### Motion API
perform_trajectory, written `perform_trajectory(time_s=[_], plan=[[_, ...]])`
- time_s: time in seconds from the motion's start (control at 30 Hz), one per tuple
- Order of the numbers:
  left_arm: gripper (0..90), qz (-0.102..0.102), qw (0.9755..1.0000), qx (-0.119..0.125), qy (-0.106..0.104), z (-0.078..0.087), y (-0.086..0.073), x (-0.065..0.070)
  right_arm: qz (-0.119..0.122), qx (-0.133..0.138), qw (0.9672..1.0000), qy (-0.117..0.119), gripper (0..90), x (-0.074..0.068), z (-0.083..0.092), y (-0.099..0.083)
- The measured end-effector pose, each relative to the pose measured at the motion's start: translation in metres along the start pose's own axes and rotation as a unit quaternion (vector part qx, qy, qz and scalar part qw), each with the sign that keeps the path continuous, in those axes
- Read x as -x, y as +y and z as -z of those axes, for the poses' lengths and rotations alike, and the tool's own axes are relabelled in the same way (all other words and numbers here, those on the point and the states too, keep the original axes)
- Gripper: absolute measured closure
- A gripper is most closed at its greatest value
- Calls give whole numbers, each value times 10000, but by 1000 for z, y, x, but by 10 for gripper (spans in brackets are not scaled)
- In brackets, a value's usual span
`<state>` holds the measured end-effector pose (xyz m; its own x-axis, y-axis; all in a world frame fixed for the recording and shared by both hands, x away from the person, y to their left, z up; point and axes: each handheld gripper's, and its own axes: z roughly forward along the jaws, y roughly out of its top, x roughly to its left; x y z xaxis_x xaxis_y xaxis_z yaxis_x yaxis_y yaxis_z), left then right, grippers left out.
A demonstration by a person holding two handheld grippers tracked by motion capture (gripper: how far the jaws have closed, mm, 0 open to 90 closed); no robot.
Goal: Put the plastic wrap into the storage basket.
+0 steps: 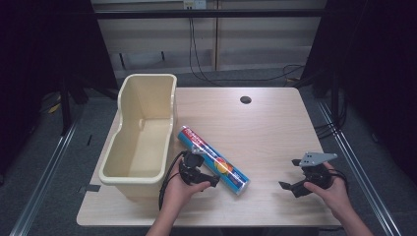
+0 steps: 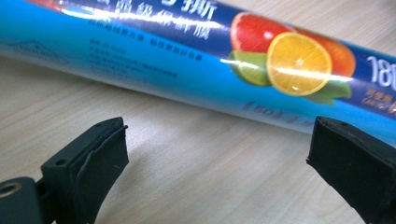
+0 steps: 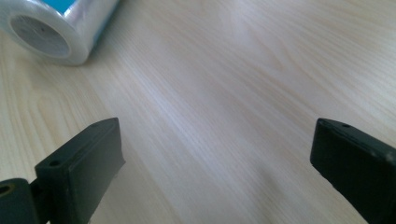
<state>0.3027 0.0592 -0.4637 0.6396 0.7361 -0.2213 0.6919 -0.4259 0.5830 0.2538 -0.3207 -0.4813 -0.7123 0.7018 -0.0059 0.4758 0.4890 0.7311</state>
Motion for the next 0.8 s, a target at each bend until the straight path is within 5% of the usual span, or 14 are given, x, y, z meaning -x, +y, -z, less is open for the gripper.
perform_trajectory(time_s=[0.1, 0.13, 0.23, 0.37, 0.47, 0.8], plan=[[43, 59, 9999, -65, 75, 4, 6, 1, 34, -114, 9999, -13, 24, 0, 1, -2], [43, 285, 9995, -119, 92, 7, 13, 0, 33, -140, 9999, -7, 23, 1, 1, -3], [40, 451, 9987, -162, 150, 8, 19, -2, 65, -130, 9999, -3, 23, 0, 2, -3], [31, 714, 9962, -339, 367, 8, 32, -4, 16, -69, 10000, -31, 22, 1, 5, -1], [23, 1155, 9917, -361, 423, 4, 42, -7, 32, -41, 10000, -9, 21, 2, 6, -3], [10, 1485, 9859, -419, 644, -15, 58, -11, -30, 16, 10000, 25, 21, 2, 6, -1]])
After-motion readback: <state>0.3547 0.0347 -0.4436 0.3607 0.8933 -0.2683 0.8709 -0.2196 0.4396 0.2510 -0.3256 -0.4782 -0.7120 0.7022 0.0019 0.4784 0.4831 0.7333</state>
